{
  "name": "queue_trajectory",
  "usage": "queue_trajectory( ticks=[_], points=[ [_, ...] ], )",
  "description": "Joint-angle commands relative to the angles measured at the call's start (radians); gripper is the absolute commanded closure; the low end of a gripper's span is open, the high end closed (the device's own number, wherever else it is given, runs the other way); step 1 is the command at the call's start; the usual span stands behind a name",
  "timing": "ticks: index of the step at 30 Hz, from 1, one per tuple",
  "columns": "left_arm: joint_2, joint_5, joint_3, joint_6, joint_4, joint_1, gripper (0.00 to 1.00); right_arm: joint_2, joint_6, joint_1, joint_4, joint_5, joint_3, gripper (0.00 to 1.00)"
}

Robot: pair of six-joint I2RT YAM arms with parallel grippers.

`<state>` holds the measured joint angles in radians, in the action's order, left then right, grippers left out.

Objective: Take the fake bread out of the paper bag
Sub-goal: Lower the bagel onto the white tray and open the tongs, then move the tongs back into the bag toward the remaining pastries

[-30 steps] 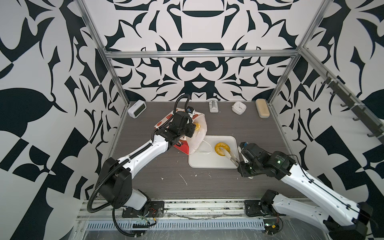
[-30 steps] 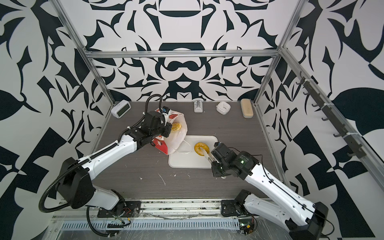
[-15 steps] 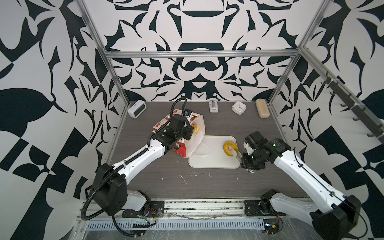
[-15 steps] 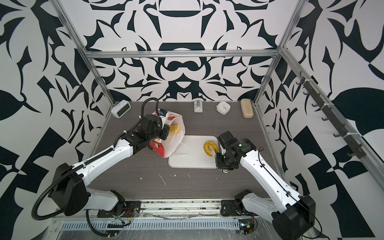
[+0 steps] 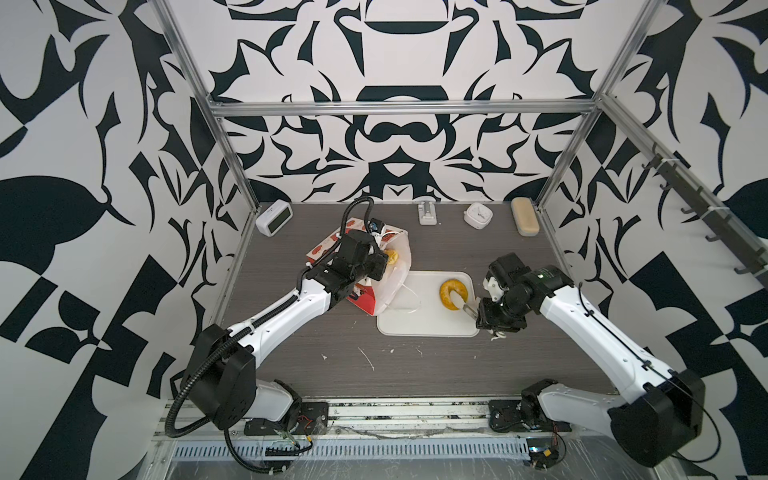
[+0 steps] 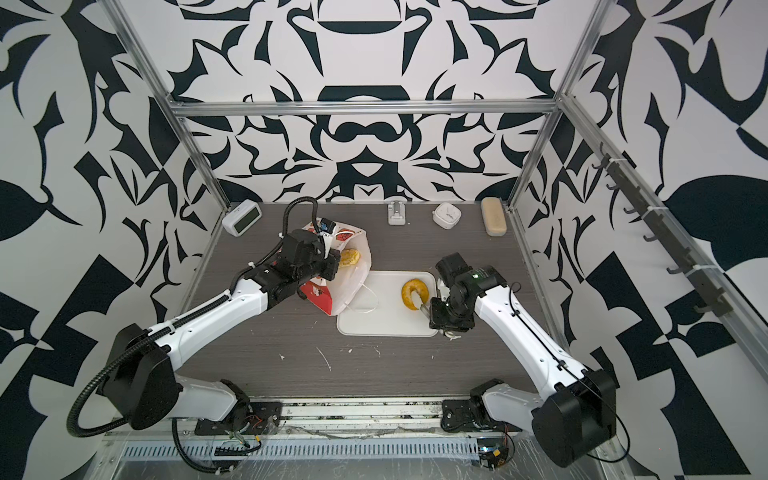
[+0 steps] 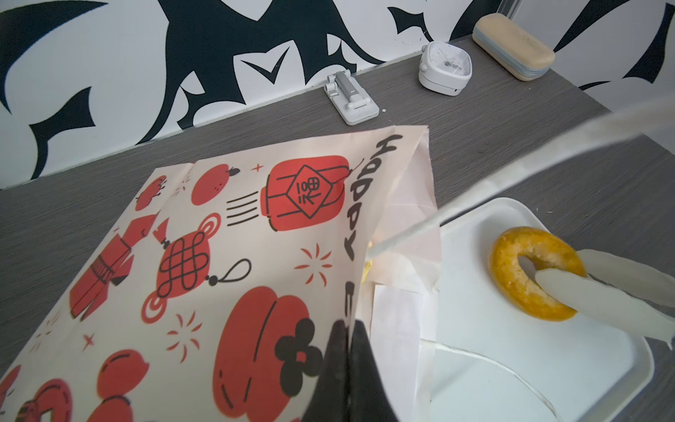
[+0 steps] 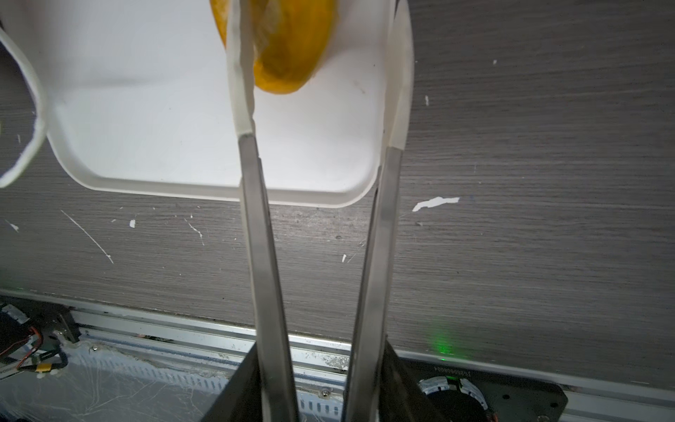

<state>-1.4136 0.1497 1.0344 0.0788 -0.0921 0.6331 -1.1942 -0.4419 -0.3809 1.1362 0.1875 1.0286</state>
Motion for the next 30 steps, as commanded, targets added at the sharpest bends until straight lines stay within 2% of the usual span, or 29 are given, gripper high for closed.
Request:
queue_trajectory(
  ticks=[1, 12, 18, 24, 28, 30],
  points=[
    [-0.011, -0.024, 0.004, 0.016, 0.046, -0.006, 1.0, 0.004, 0.031, 0.003, -0.031, -0.002, 0.051, 0.51],
    [-0.028, -0.029, 0.032, 0.01, 0.032, -0.006, 1.0, 0.134, 0.003, 0.005, 0.014, -0.081, 0.111, 0.53],
    [-0.04, -0.039, 0.052, 0.01, 0.025, -0.005, 1.0, 0.16, -0.013, -0.008, -0.044, -0.016, 0.136, 0.57],
    [-0.062, -0.051, 0.072, 0.018, 0.022, -0.005, 1.0, 0.158, -0.044, -0.143, -0.21, 0.02, 0.13, 0.57],
    [-0.071, -0.053, 0.084, 0.022, 0.017, -0.004, 1.0, 0.072, -0.056, -0.27, -0.321, 0.019, 0.14, 0.58],
    [-0.071, -0.052, 0.087, 0.022, 0.011, -0.004, 1.0, 0.024, -0.063, -0.302, -0.366, 0.024, 0.148, 0.58]
  ],
)
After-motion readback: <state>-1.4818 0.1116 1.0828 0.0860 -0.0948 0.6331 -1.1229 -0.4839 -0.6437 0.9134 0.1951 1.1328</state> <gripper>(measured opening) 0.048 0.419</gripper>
